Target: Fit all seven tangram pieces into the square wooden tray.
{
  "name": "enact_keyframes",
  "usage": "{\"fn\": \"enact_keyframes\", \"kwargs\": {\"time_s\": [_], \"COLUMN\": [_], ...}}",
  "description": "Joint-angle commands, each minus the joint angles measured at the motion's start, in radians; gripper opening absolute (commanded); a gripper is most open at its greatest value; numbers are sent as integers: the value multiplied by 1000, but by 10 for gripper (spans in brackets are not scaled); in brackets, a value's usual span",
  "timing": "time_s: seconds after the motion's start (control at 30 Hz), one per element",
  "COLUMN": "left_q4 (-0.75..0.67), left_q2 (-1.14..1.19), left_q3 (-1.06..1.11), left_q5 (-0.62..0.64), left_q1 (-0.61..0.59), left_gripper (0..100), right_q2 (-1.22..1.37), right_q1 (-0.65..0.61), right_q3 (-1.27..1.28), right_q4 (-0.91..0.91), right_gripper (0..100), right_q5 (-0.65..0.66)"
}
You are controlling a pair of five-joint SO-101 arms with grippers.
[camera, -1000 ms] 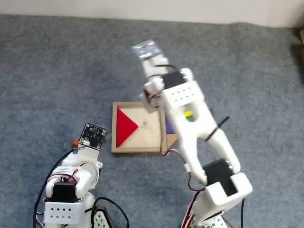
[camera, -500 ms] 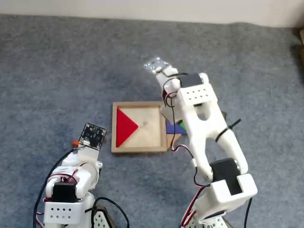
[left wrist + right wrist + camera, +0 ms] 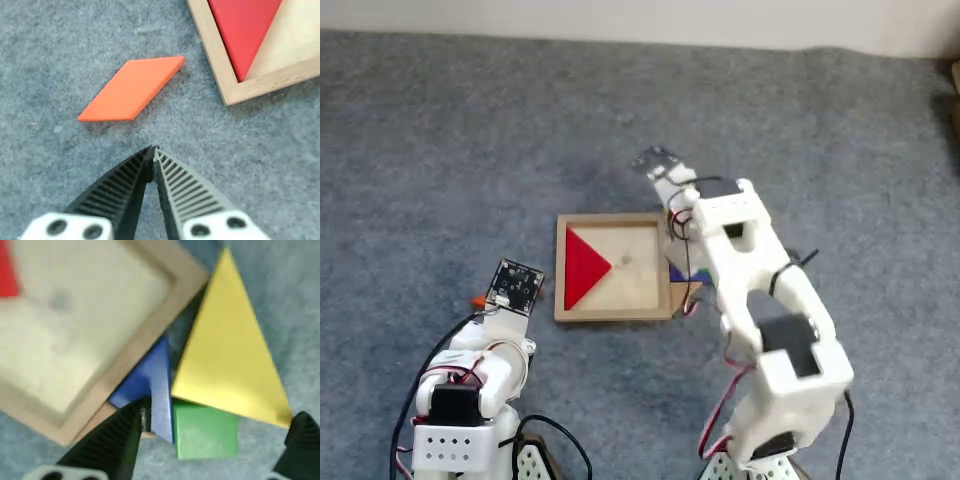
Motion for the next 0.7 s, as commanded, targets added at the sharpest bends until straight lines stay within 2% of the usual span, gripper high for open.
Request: {"fn": "enact_keyframes", "kwargs": {"time_s": [0.0,0.2,0.37,0.67], "left_q4": [3,3,3,3], "left_q2": [-48,-48,-48,-48], "left_q3": [24,24,24,24], "left_q5": [8,8,8,8], "left_q1": [15,15,15,15], "left_gripper": [25,25,25,25], "right_q2": [74,157,156,153], "right_q1": [61,68,76,99], "right_q3": [-145,-272,-288,-360], "right_q4": [16,124,128,180], "right_gripper": [361,234,158,146], "right_q5": [9,87,94,87]}}
